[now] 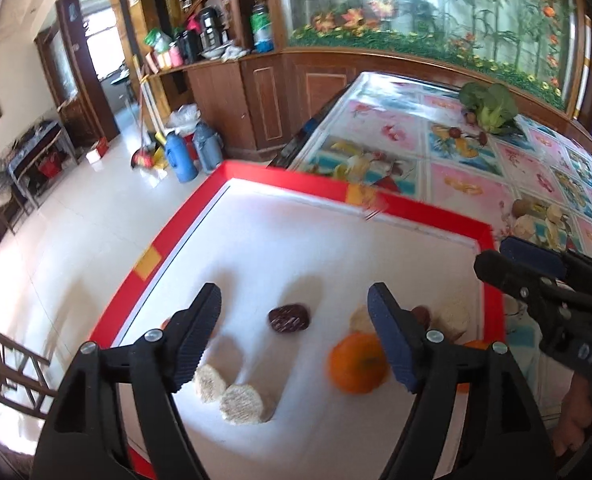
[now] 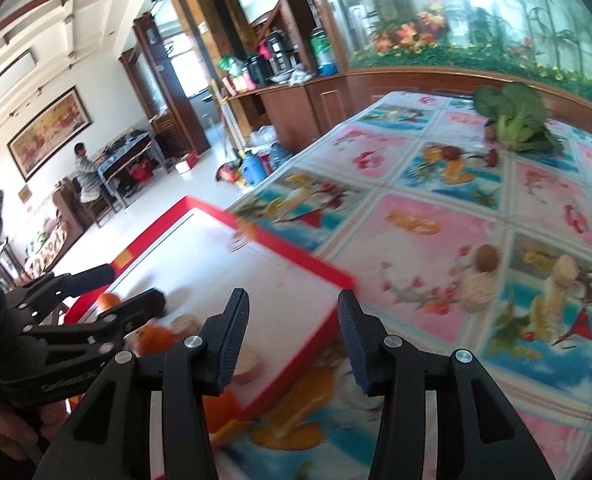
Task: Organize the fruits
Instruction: 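Move both open grippers back over the food on the table, then grasp a tan round cookie with the right gripper while the left grasps a crumbly tan pastry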
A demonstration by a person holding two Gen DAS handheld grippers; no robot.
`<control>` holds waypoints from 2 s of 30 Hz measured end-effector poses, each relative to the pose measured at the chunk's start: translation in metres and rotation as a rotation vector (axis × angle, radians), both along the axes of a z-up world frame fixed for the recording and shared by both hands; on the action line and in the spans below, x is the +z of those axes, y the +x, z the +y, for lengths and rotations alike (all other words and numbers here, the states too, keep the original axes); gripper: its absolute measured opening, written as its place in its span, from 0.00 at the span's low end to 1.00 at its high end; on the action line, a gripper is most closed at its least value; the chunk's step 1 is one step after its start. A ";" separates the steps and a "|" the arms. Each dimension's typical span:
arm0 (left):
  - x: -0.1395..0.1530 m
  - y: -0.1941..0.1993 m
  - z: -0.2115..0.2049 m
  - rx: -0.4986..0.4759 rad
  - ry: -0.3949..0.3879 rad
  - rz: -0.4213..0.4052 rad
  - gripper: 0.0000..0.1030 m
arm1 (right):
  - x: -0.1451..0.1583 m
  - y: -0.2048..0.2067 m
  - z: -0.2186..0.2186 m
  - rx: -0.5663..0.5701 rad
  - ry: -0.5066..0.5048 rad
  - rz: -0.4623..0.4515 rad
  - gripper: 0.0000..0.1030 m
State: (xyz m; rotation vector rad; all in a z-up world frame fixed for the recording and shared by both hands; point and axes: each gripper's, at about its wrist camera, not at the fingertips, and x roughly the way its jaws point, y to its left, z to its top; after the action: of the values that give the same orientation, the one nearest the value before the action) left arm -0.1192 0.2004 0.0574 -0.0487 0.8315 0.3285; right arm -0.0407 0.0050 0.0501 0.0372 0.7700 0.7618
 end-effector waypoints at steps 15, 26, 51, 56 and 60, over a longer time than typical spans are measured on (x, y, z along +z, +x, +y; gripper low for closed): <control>0.016 0.027 -0.085 -0.217 0.057 -0.011 0.93 | -0.004 0.056 -0.102 -0.228 -0.079 0.018 0.44; 0.014 0.051 -0.137 -0.347 0.083 0.014 0.93 | -0.021 0.077 -0.146 -0.289 -0.197 0.021 0.45; -0.019 0.108 -0.175 -0.372 0.100 0.115 0.93 | -0.033 0.094 -0.136 -0.318 -0.211 0.040 0.45; -0.025 0.124 -0.176 -0.360 0.078 0.134 0.93 | -0.033 0.099 -0.135 -0.333 -0.203 0.047 0.45; -0.030 0.134 -0.177 -0.359 0.058 0.150 0.93 | -0.034 0.103 -0.135 -0.345 -0.198 0.053 0.45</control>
State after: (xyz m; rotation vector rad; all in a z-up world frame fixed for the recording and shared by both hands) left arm 0.0145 0.0231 0.0275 0.1797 0.9601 0.0177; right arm 0.0624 -0.1301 0.0164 0.0114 0.8587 0.3569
